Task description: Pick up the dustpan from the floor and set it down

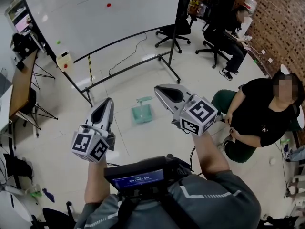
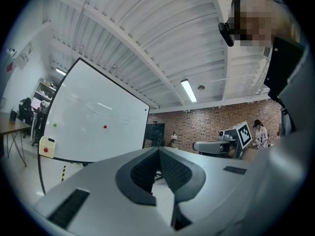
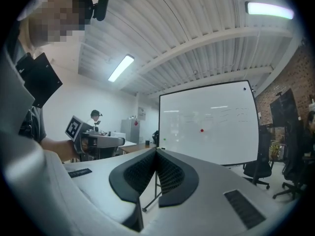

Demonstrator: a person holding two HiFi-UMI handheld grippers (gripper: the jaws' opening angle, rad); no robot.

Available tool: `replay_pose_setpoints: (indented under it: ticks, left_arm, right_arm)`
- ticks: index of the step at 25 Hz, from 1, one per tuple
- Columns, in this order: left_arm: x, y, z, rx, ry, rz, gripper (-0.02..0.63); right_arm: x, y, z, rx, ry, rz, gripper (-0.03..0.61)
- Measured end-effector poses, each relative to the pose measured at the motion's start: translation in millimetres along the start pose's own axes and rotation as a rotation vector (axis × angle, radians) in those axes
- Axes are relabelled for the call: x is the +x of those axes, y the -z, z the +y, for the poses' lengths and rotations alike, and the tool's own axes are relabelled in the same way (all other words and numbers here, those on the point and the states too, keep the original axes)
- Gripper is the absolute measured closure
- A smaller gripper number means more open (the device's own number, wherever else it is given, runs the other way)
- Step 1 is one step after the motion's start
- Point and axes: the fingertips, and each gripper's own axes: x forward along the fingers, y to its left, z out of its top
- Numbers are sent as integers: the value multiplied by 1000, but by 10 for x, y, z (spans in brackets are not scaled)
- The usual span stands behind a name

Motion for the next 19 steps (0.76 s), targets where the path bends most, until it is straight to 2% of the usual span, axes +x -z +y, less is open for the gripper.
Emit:
replay_pose_setpoints:
  ticks: [8, 19]
  left_arm:
    - [235, -2, -340, 15, -16, 12, 580]
    - [428, 14, -439, 19, -35, 3, 580]
  right_arm:
    - [-335, -35, -290, 5, -3, -11, 561]
    - [-443, -37, -531, 13, -9, -30, 561]
